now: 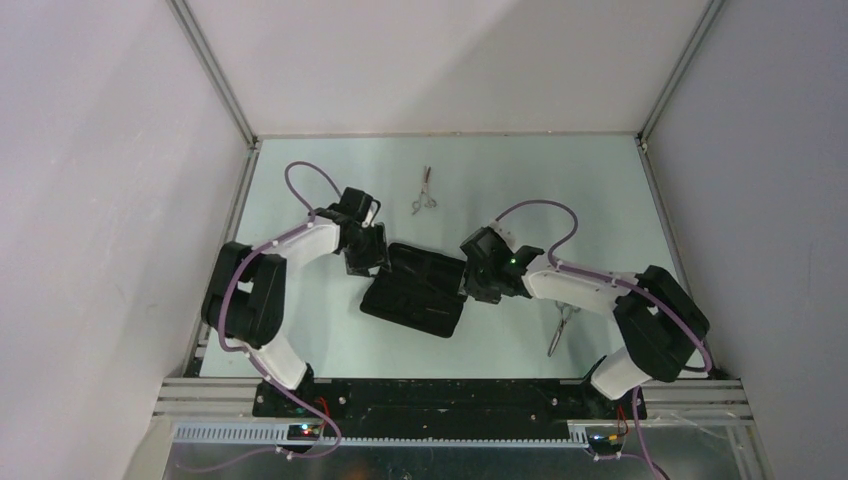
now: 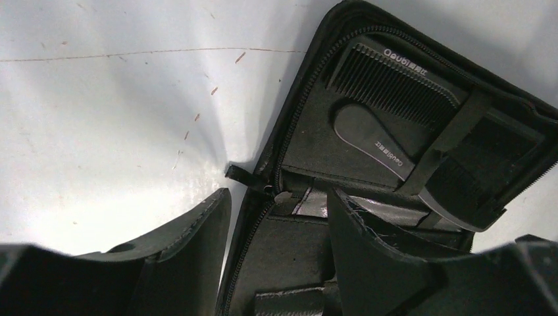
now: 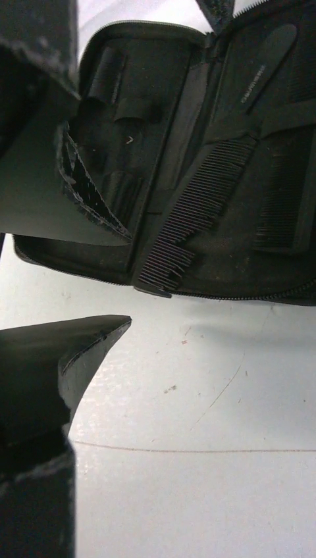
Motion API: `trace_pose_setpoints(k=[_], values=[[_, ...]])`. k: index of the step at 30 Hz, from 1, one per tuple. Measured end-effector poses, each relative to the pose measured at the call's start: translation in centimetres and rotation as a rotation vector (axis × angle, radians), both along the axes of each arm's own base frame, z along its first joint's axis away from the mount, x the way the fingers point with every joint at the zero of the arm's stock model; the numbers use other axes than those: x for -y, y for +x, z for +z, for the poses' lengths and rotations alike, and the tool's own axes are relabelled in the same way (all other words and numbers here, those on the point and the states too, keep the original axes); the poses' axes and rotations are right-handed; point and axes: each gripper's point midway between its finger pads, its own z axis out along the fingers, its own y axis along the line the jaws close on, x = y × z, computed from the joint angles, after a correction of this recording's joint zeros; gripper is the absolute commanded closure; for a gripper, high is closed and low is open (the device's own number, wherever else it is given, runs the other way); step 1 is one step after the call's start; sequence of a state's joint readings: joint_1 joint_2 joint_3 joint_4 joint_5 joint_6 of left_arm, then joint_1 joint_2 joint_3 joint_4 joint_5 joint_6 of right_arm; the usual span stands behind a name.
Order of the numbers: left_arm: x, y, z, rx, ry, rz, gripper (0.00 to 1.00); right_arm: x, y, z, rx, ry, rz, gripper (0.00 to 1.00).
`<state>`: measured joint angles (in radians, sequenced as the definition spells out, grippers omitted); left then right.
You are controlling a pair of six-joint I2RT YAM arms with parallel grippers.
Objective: Sort the hair-cutting tools
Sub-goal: Adjust the hairdressing tool bag at the center of the board.
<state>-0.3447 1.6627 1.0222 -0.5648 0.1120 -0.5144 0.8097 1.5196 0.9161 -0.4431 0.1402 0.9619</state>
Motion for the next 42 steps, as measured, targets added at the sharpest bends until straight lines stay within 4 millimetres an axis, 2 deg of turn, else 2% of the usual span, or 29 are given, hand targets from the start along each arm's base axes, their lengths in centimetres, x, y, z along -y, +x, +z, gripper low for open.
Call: trace_pose_setpoints(k=[7, 10, 20, 30, 35, 39, 42], values=[[0.3, -0.6, -1.4, -0.057, -0.008, -0.008, 0.48, -0.2, 0.8, -2.4, -0.047, -0.003, -0.043, 0.67], [0.5, -0.7, -1.6, -0.067, -0.018, -0.012, 0.54, -0.3, 0.9, -3.1, -0.059, -0.004, -0.042, 0.7], [0.2, -0.7, -1.8, -0.078, -0.022, -0.004, 0.64, -0.9, 1.6, -3.1, -0.058, -0.013, -0.002, 1.0], [0.3, -0.8, -1.9, -0.086, -0.018, -0.006, 0.72, -1.0, 3.1, -1.3, 0.002, -0.09, 0.099, 1.0], [0.3, -0.8, -1.9, -0.091, -0.011, -0.011, 0.74, -1.0, 3.9, -1.5, 0.005, -0.143, 0.165, 1.0], [0.3, -0.8, -2.0, -0.093, -0.002, -0.021, 0.8, -1.1, 4.5, -1.7, -0.001, -0.202, 0.217, 1.0], [0.3, -0.9, -2.0, -0.092, 0.009, -0.03, 0.89, -1.2, 5.3, -1.0, 0.021, -0.241, 0.257, 1.0]])
